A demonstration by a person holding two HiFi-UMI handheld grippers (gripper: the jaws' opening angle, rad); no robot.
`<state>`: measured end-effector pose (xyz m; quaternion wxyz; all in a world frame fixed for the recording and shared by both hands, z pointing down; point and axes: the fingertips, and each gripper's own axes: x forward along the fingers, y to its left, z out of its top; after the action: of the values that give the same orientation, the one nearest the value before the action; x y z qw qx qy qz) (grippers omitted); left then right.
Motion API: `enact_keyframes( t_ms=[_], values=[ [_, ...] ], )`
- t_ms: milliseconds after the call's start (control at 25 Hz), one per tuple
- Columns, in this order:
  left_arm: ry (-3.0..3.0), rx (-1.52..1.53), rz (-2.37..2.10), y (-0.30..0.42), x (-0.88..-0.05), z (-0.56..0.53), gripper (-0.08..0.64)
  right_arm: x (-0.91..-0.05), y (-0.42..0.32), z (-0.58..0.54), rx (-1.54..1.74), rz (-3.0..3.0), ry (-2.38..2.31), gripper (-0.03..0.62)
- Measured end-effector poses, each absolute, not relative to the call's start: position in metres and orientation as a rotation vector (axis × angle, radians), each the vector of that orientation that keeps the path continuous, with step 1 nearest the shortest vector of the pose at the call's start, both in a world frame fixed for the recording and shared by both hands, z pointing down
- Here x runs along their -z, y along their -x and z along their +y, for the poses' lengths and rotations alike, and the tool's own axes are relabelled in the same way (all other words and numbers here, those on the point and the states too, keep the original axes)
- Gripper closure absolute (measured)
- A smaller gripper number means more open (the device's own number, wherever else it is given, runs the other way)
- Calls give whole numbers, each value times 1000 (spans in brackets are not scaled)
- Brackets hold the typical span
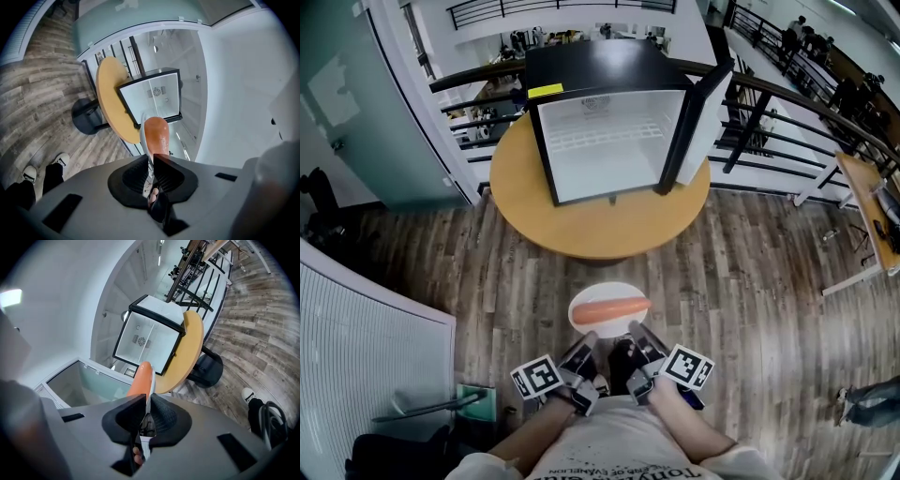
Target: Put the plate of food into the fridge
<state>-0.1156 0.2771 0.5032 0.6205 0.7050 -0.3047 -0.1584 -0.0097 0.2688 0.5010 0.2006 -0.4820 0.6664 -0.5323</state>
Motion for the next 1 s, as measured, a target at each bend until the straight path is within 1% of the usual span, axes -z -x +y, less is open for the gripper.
enact_keyframes(
  t_ms=[520,680,1000],
  values=[
    [-1636,357,-751,76,-507,147,514,-504,-33,136,1514,1910,1324,543],
    [-1608,400,-745,56,-502,105,514,-501,-51,91,1518,1943,1321,543],
    [-1633,367,-828,34,-507,48,514,-500,-75,29,1549,1981,1257,543]
  ],
)
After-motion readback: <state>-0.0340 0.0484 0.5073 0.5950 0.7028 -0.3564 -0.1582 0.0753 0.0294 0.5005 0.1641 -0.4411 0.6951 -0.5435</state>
